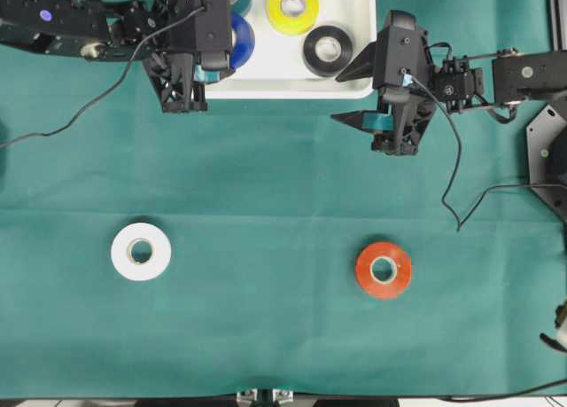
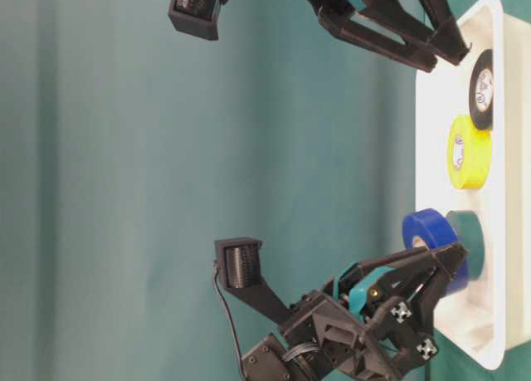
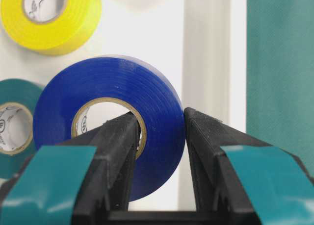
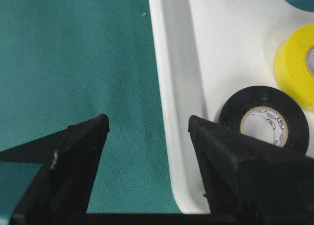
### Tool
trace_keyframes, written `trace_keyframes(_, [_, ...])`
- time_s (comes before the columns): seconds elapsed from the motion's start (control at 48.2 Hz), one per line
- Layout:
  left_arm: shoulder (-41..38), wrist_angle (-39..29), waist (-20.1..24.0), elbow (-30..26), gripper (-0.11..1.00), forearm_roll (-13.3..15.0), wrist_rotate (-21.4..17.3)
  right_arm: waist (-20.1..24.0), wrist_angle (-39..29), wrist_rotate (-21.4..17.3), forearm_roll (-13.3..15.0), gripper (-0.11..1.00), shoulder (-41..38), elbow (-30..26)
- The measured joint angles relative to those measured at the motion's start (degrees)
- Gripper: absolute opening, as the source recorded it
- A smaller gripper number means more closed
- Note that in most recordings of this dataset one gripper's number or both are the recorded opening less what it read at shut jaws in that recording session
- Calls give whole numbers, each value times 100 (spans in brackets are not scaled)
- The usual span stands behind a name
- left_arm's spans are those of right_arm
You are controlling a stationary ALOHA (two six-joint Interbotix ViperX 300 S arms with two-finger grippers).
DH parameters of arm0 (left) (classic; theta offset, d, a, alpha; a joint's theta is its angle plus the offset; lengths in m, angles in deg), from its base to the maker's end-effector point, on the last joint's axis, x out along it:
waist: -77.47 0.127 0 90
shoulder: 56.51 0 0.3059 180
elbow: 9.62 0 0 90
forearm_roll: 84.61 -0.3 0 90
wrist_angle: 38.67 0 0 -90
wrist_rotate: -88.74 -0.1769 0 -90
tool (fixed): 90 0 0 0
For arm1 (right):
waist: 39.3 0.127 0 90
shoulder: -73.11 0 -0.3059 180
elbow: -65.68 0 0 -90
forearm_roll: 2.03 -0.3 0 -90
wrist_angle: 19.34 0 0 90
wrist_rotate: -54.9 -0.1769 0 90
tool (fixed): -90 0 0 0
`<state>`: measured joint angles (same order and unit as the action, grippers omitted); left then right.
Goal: Put the tape alternately from left to right into the white case.
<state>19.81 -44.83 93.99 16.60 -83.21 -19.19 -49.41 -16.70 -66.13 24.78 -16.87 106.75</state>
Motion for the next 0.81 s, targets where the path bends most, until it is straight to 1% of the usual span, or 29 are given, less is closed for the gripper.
trace_keyframes(0.539, [-9,0,0,0,-1,-9,18,0,9,0,0,74,0,0])
trace_keyframes(0.622, [-9,0,0,0,10,-9,18,0,9,0,-9,74,0,0])
trace_keyframes(0.705, [-9,0,0,0,31,-9,18,0,9,0,-9,74,0,0])
trace_keyframes(0.809, [-9,0,-9,26,62,-9,18,0,9,0,-9,74,0,0])
